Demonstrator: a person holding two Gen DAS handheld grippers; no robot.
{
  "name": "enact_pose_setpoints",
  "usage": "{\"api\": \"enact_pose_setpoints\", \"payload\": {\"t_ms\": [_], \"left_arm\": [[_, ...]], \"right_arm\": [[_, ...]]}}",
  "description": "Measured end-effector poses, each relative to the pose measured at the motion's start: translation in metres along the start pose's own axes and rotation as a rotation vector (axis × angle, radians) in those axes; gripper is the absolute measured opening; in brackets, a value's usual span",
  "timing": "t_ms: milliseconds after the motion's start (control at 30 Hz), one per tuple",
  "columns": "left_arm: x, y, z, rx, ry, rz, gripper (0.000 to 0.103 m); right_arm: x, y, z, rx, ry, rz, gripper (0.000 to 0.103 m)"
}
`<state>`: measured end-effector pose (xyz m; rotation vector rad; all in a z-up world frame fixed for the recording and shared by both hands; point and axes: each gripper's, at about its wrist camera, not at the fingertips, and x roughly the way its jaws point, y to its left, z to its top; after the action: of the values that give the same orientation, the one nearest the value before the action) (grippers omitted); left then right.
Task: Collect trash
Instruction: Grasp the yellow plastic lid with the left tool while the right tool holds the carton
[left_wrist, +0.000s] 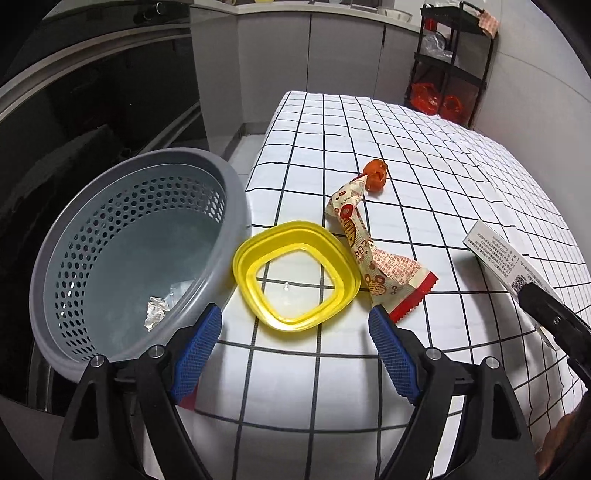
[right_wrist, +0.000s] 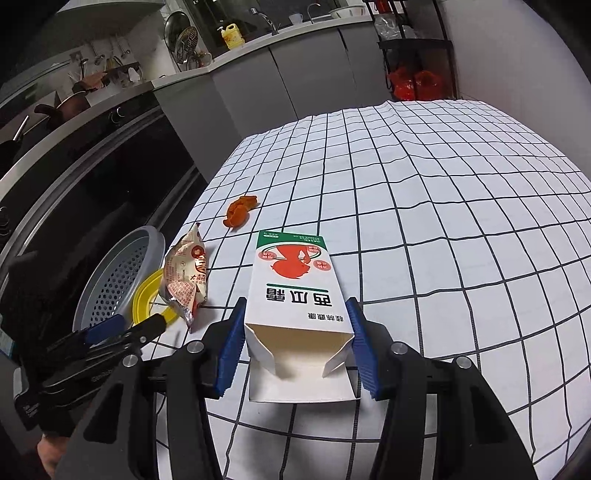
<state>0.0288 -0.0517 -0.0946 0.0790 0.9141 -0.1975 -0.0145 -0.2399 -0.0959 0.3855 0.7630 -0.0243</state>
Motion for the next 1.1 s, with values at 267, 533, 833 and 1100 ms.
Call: {"api": "enact_pose_setpoints", "payload": {"t_ms": [267, 533, 833, 1100], "left_arm": [[0.018, -0.007, 0.01, -0.019, 0.021, -0.015, 0.08], [0.028, -0.011, 0.021, -0.04, 0.032, -0.041, 0.077], [0.023, -0.013, 0.021, -0.03, 0.022, -0.07, 0.069], [0.0, -0.016, 0.007, 0.009, -0.006, -0.078, 0.068]], "right_arm": [[-0.006, -0.004, -0.001, 0.003, -0.008, 0.013, 0.051], [-0.006, -0.007, 0.001, 0.01, -0.008, 0.011, 0.051], [-0.004, -0.005, -0.005, -0.015, 0.021, -0.009, 0.051], [-0.008, -0.009, -0.025, -0.044, 0.062, -0.061, 0.051]]}}
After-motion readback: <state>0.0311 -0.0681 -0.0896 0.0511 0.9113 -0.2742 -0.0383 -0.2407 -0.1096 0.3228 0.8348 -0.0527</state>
